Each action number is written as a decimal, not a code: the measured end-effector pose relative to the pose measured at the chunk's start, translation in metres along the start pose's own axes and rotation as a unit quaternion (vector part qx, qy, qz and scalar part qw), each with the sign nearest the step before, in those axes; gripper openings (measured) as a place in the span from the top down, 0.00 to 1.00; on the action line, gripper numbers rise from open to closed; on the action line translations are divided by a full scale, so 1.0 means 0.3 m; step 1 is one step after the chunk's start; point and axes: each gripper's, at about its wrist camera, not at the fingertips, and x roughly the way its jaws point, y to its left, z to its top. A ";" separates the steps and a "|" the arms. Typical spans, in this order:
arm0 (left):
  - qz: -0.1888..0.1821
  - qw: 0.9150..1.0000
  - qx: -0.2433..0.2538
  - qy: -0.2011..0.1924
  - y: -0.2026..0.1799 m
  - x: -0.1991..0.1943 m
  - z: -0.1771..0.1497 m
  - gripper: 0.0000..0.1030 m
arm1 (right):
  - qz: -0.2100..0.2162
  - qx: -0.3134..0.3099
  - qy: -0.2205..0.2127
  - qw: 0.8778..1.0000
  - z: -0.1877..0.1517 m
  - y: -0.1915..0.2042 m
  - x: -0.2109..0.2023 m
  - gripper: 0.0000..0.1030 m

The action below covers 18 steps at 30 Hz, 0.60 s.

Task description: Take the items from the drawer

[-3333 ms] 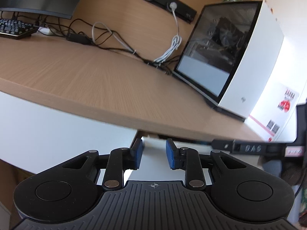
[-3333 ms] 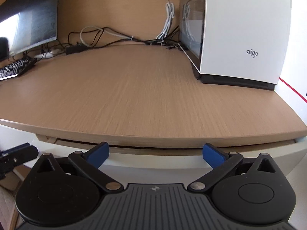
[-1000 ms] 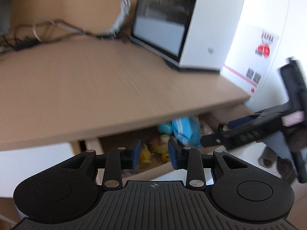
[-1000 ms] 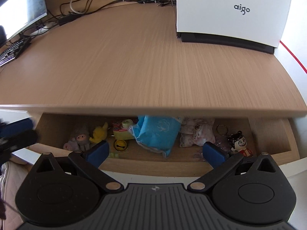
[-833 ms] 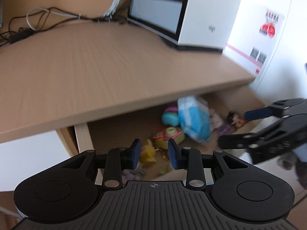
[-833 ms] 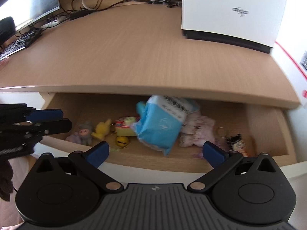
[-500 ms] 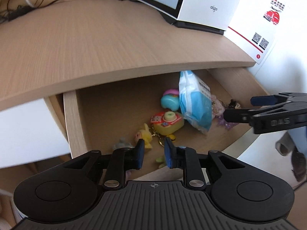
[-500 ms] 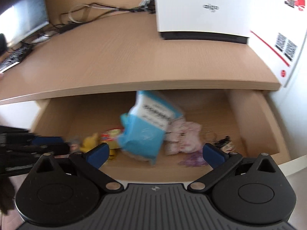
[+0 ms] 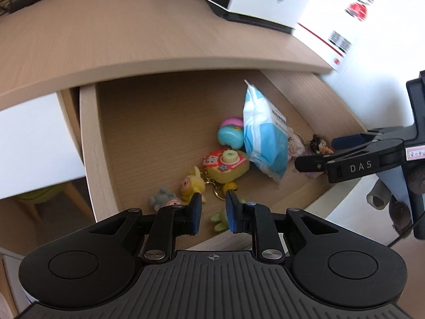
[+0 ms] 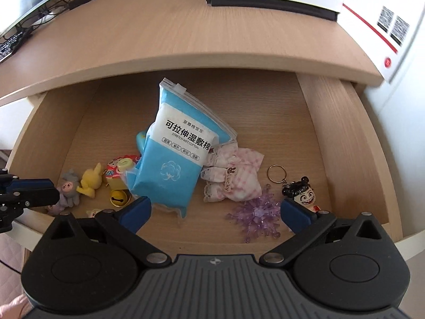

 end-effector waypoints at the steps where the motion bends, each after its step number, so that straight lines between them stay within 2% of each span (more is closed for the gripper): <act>1: -0.006 1.000 0.005 0.005 -0.009 -0.010 -0.017 0.79 | 0.001 0.000 0.000 1.000 -0.012 0.001 -0.008 0.00; 8: -0.069 0.995 0.051 0.051 -0.067 -0.070 -0.139 0.79 | 0.022 -0.002 0.018 1.000 -0.156 -0.020 -0.095 0.00; 13: -0.091 0.989 0.073 0.087 -0.102 -0.084 -0.166 0.80 | 0.050 0.000 0.018 0.999 -0.228 -0.040 -0.143 0.00; 18: -0.119 0.982 0.103 0.104 -0.120 -0.074 -0.164 0.81 | 0.090 -0.005 0.023 0.996 -0.244 -0.068 -0.144 0.00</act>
